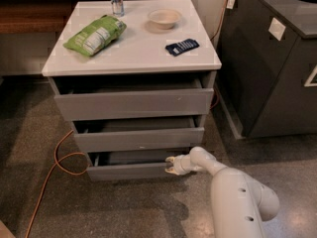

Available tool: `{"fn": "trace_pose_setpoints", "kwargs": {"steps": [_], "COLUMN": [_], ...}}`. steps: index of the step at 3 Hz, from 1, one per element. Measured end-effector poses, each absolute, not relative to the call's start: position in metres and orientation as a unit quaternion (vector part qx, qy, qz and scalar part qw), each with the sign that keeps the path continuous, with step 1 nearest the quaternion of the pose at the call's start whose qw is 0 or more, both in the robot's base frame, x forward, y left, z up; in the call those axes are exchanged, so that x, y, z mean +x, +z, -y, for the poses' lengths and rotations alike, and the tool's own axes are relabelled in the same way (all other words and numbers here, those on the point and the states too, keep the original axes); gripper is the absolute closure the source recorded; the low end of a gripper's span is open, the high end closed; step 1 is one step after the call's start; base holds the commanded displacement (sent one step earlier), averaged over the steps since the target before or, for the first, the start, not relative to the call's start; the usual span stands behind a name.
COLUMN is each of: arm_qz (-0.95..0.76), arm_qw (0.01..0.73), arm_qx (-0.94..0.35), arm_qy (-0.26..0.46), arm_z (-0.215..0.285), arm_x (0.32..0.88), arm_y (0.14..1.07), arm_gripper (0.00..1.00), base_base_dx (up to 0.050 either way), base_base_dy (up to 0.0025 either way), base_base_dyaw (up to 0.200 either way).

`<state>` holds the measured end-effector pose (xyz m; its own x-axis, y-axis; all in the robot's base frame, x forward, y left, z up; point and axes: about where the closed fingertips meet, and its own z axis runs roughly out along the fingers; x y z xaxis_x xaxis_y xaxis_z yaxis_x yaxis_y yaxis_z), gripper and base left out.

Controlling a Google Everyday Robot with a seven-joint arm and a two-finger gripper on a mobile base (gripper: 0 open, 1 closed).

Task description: Place redbull can into bottom drawer

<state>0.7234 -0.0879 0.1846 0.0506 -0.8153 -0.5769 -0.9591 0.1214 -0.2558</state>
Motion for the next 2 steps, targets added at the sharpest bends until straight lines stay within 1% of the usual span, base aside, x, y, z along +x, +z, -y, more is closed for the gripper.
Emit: {"fn": "trace_pose_setpoints", "kwargs": {"steps": [2], "arm_qz": [-0.663], "arm_qw": [0.334], "arm_qx": [-0.654], "arm_qy": [0.145], "arm_z": [0.073], "arm_x": [0.667], "arm_y": [0.213], "arm_gripper": [1.00], "base_base_dx": [0.000], "base_base_dy": [0.00000], "base_base_dyaw": [0.000]}}
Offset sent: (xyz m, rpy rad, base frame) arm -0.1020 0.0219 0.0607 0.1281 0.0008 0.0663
